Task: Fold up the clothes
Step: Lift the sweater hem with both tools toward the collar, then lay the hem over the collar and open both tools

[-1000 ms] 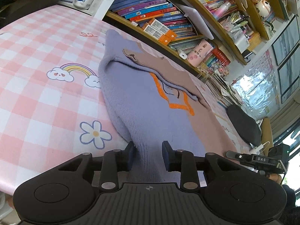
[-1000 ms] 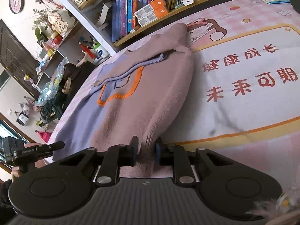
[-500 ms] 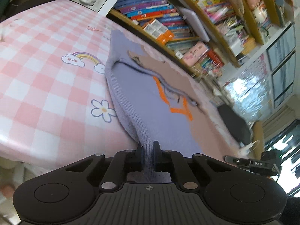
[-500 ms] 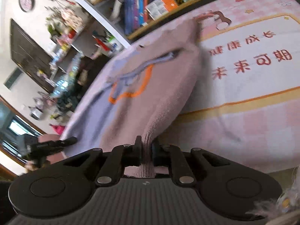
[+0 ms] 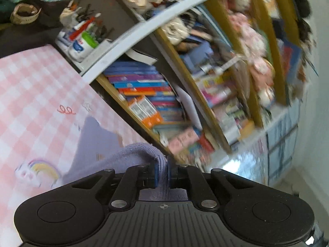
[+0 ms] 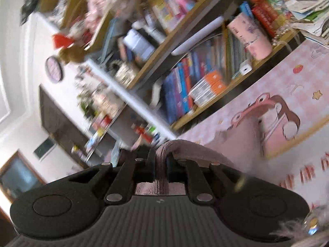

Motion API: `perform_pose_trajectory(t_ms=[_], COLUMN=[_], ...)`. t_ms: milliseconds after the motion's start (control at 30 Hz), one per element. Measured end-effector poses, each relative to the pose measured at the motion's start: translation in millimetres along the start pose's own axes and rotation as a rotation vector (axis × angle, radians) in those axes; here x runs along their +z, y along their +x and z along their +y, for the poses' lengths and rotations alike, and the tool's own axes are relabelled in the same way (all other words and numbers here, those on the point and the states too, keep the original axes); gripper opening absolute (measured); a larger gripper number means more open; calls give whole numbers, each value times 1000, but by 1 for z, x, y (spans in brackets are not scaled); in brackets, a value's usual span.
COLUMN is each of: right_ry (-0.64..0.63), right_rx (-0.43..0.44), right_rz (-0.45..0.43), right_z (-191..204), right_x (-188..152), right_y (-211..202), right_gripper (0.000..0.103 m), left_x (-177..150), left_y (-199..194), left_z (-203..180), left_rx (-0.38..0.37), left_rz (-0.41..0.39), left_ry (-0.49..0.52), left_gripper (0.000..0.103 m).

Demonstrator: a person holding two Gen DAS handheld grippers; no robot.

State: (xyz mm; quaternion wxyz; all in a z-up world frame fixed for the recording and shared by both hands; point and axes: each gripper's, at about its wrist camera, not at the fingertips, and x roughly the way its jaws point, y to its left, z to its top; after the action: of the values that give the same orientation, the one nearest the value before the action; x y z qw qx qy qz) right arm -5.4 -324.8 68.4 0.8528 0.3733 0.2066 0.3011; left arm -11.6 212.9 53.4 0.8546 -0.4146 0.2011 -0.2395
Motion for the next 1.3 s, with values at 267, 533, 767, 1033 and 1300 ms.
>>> perform_pose_trajectory(t_ms=[267,533,767,1033,1300], right_ry=[77,134,161,42,-701], right_rx=[-153,-225,-260,-288,-516], right_rz=[10,57,87,64,132], right_z=[-42,-88,-107,-90,-36], right_x=[36,31,25,35,9], right_y=[72,107,118,104,121], right_gripper=[9,11,14,36,49], left_x=[32,35,30,44,17], left_y=[81,124,134,117,140], left_z=[19,60,70,46,21], left_rx=[114,209,255,242,416], left_rz=[67,128,167,77,148], left_ry=[55,1,7,139,567], left_gripper=[8,9,17,70,69])
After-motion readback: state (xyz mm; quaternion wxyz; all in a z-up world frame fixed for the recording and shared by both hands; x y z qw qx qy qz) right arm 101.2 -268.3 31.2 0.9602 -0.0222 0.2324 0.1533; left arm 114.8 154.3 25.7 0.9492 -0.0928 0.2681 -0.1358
